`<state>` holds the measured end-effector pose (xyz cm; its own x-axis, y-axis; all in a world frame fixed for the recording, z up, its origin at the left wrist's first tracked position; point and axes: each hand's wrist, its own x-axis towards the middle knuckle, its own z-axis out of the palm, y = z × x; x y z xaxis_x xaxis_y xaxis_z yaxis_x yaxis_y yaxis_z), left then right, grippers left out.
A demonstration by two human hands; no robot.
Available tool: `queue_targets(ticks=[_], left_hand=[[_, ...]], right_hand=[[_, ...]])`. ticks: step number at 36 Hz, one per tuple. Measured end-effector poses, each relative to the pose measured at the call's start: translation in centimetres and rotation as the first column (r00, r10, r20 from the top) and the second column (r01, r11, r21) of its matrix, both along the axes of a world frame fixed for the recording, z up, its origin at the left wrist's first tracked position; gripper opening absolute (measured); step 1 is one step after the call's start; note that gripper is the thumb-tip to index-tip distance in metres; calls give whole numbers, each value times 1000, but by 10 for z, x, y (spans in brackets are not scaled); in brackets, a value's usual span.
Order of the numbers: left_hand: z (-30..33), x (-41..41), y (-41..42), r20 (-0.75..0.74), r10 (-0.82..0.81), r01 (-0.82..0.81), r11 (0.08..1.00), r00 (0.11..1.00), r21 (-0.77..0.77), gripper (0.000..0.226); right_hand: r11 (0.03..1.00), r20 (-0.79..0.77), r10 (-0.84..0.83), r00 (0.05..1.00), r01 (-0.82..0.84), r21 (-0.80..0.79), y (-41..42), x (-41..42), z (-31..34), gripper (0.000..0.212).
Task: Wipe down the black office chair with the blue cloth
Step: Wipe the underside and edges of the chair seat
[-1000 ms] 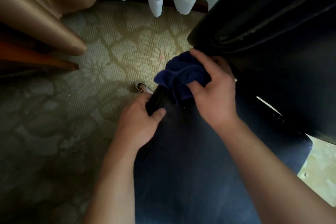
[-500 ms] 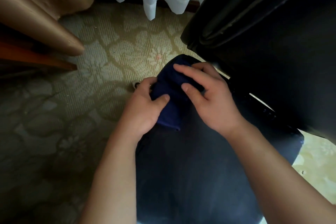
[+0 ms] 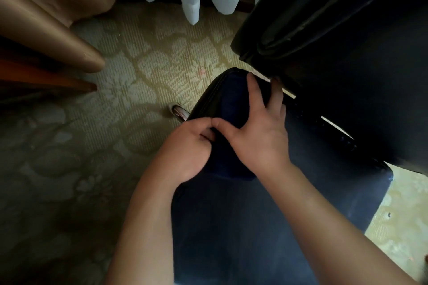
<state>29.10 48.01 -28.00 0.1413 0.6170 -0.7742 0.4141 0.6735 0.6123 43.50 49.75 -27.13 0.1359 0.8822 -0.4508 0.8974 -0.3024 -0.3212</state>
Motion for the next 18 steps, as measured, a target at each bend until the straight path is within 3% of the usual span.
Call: queue_targets(ticks=[3, 7, 10, 13, 15, 18], left_hand=[[-3, -6, 2, -138, 36, -33, 999, 990, 23, 41], [-13, -17, 2, -401, -58, 114, 986, 914, 118, 44], [-17, -18, 4, -331, -62, 95, 992, 942, 83, 56], [-20, -9, 5, -227, -20, 41, 995, 974, 88, 53], [-24, -3, 5, -257, -6, 32, 995, 966, 97, 49], [-31, 4, 5, -320, -7, 36, 996, 947, 84, 58]], right_hand=[[999, 9, 33, 999, -33, 26, 1, -4, -6, 98], [977, -26, 121, 992, -114, 181, 8, -6, -3, 90], [952, 16, 152, 988, -150, 268, 20, -11, -3, 83], [961, 108, 203, 973, -219, 168, 24, -16, -10, 78], [959, 151, 265, 952, -277, 64, 21, -15, -17, 79], [951, 182, 289, 940, -304, 60, 20, -10, -24, 77]])
